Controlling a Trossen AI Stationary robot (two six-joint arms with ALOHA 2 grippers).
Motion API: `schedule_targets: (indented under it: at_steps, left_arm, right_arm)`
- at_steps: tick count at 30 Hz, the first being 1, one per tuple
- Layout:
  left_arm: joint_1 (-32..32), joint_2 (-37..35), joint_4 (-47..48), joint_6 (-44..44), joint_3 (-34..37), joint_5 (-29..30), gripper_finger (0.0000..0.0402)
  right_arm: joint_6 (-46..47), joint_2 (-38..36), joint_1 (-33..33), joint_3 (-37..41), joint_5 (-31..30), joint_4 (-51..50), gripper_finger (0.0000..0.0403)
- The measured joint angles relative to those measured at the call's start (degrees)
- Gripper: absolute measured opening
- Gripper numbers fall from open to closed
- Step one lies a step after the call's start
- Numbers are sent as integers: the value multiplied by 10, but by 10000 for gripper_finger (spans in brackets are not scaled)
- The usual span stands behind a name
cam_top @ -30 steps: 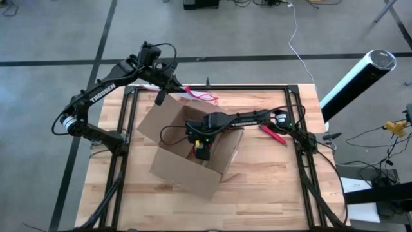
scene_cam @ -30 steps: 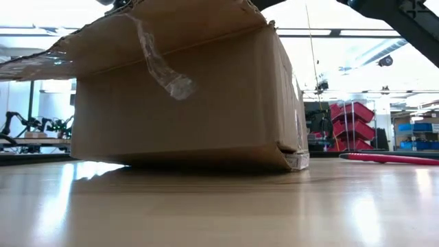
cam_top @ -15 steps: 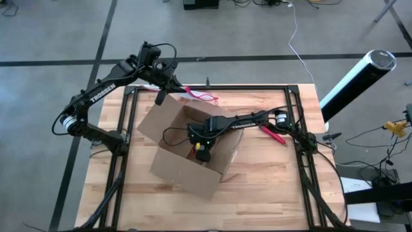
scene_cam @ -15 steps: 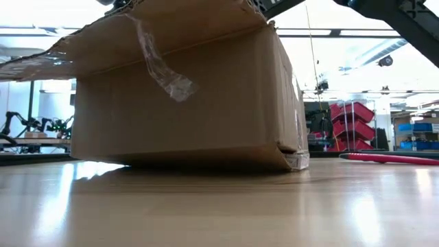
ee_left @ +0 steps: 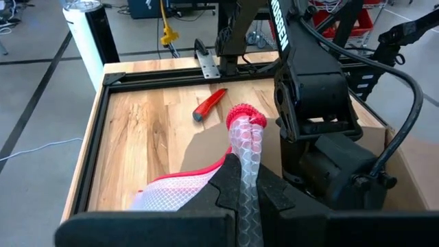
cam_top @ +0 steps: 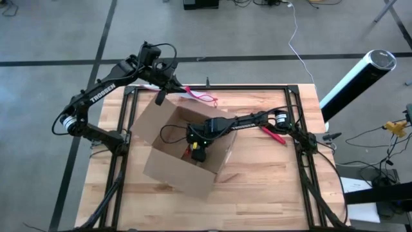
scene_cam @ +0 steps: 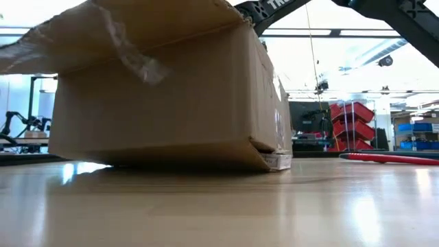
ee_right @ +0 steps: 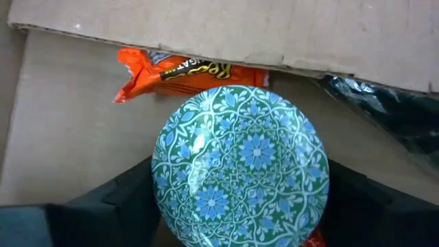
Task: Unpack boxes
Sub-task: Put the green patterned candle into the zip bag
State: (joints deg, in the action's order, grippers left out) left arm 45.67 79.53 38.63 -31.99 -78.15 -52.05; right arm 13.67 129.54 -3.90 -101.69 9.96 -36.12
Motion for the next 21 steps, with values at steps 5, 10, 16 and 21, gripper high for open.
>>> schedule_targets:
  at_steps: [5,10,16,21]
  left_arm:
    - [0,0,0,0,0,0,0]
    - [0,0,0,0,0,0,0]
    - [1,0,0,0,0,0,0]
    - [1,0,0,0,0,0,0]
  right_arm:
    - [0,0,0,-2,-3,-4,272]
    - [12,-2,-1,-17,-9,-16,272]
    - [13,-20,-2,-59,-10,-54,272]
    - [13,-42,-2,-93,-10,-91,272]
